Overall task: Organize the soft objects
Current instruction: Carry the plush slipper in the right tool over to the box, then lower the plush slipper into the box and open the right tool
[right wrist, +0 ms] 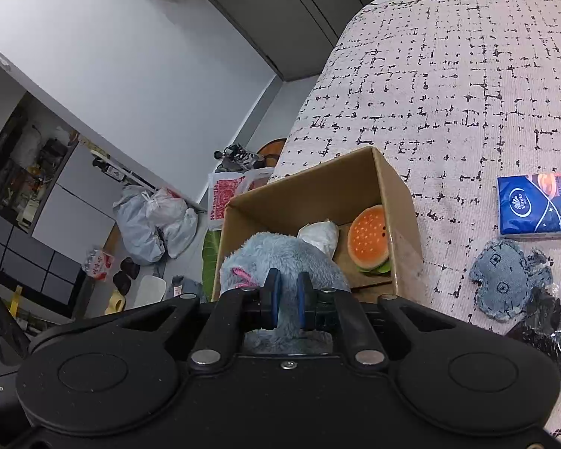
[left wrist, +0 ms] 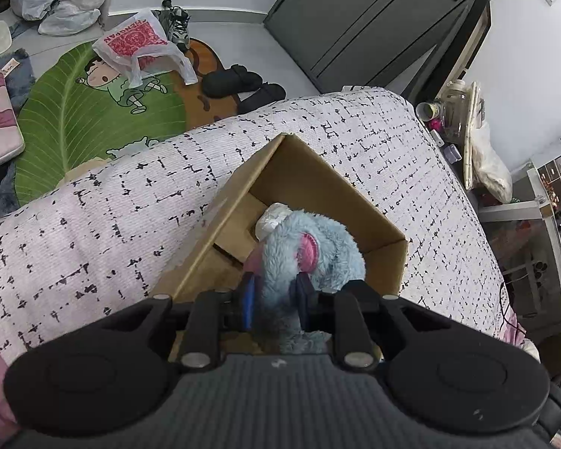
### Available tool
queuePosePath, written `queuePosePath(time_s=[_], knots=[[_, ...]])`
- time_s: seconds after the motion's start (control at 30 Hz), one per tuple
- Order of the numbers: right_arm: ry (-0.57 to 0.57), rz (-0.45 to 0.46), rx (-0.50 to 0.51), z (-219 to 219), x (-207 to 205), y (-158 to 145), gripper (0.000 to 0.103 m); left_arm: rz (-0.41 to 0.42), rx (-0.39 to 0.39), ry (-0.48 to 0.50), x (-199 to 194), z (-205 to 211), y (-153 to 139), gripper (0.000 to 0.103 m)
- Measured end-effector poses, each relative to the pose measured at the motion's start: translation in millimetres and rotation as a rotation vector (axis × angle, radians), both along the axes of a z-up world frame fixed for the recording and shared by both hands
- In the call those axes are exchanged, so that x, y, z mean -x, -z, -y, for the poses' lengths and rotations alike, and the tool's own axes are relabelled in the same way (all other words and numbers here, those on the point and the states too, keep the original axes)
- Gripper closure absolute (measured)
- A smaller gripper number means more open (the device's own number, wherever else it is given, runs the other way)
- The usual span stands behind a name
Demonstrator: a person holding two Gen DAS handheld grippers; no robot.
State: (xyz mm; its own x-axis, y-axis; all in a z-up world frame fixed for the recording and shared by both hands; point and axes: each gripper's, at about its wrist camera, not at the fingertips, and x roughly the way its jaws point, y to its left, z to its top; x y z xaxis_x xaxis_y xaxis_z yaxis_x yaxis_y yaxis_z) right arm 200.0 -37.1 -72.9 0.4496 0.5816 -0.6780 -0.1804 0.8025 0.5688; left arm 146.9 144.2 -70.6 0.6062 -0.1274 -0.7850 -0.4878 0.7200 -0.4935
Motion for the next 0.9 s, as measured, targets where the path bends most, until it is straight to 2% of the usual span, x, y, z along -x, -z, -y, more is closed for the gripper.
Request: queuePosePath(time_s=[0.13,0.23,0.3,0.4,0.47,0.57,0.9], knots=[[0.003,-0.011,-0.009,3,-2,2,0.087,-0.006,-0.039,-0.001,-3,4,-4,0.079],[0.015,-0.014,-0.013,10,-1,1,0.074,-0.009,-0.052,0.000,-2,5,-9,0.077],[0.019,-0.009,-0.020,15,0,-2,0.071,-0.013,-0.061,0.004,-2,6,-13,0.075],[0.020,0.001,-0.031,22,4,-9,0.065,-0.016,-0.089,0.004,1,11,-19,0.069],[0.023,0.018,-0.037,28,8,-15,0.056,-0.016,-0.108,0.002,4,15,-25,0.065],[0.028,0.041,-0.048,39,15,-24,0.049,-0.004,-0.144,-0.004,9,22,-34,0.057],[0.079,0.098,-0.053,90,37,-45,0.035,0.046,-0.246,-0.034,29,49,-59,0.035]])
